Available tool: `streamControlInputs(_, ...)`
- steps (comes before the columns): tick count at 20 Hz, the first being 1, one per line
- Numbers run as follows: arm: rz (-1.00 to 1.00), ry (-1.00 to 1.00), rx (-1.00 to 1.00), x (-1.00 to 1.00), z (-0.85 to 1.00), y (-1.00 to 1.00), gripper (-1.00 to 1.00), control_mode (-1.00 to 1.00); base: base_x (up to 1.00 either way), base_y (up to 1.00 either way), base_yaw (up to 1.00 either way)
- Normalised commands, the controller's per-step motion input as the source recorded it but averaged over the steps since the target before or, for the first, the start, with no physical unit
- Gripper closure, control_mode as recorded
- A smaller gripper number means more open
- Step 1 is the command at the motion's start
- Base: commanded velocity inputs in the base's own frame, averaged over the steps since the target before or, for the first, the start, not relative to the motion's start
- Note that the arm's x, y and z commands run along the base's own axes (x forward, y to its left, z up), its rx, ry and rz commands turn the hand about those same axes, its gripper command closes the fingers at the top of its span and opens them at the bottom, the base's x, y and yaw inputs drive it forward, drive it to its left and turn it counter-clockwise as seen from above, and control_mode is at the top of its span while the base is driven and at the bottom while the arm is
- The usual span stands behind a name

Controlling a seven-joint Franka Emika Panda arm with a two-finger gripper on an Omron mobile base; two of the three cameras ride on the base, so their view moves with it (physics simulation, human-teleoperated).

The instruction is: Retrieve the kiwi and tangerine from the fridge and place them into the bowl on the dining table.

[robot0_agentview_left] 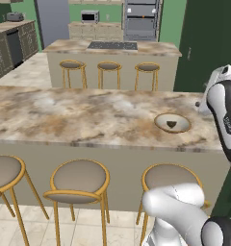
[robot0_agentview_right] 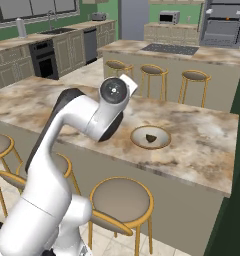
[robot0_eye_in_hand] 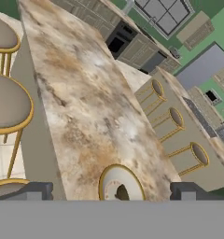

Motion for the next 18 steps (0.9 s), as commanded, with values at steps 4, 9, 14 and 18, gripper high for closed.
streamControlInputs(4, 0.04, -0.01, -0.02, -0.18, -0.02, 0.08, -1.00, 1.00, 0.00, 0.04, 0.00)
streamControlInputs(9, 0.00, 0.00, 0.00, 0.00, 0.00, 0.00, -1.00, 1.00, 0.01, 0.57, 0.05)
streamControlInputs(14, 0.00, 0.00, 0.00, 0.00, 0.00, 0.00, -1.00, 1.00, 0.00, 1.00, 0.00)
streamControlInputs(18, 0.00, 0.00, 0.00, 0.00, 0.00, 0.00, -1.00, 1.00, 0.00, 1.00, -0.08)
